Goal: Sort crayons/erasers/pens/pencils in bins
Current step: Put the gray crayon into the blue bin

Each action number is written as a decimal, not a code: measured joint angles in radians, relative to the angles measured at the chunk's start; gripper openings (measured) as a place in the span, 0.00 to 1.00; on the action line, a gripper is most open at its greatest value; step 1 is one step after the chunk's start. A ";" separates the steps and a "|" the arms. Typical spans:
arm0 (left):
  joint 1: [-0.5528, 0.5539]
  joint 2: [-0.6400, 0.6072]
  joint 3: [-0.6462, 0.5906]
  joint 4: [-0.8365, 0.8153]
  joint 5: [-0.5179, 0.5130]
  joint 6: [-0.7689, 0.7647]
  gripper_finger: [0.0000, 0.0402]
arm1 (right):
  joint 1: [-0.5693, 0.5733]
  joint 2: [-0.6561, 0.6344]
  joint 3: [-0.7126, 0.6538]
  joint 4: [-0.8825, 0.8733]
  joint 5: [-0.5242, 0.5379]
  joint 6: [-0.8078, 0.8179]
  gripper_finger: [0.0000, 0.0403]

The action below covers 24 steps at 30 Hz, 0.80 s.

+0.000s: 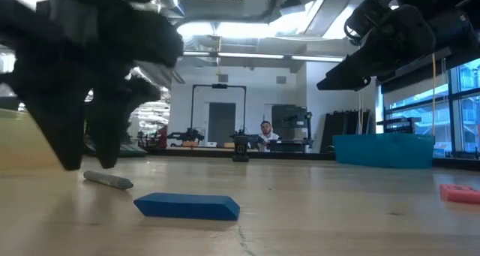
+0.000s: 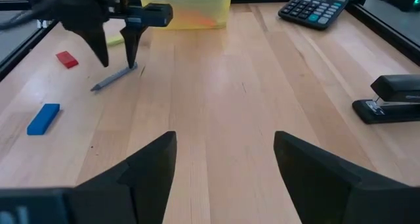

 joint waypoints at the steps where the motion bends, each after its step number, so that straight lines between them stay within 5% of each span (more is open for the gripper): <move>1: 0.000 0.000 -0.008 -0.002 0.000 -0.001 0.45 | 0.000 0.000 0.000 0.000 0.000 0.000 0.64; 12: 0.005 -0.006 -0.090 0.046 0.006 -0.038 0.32 | 0.000 0.000 0.000 0.003 0.000 0.000 0.64; 24: 0.043 -0.004 -0.105 0.126 -0.122 -0.046 0.10 | 0.000 0.000 0.000 0.013 0.000 0.005 0.64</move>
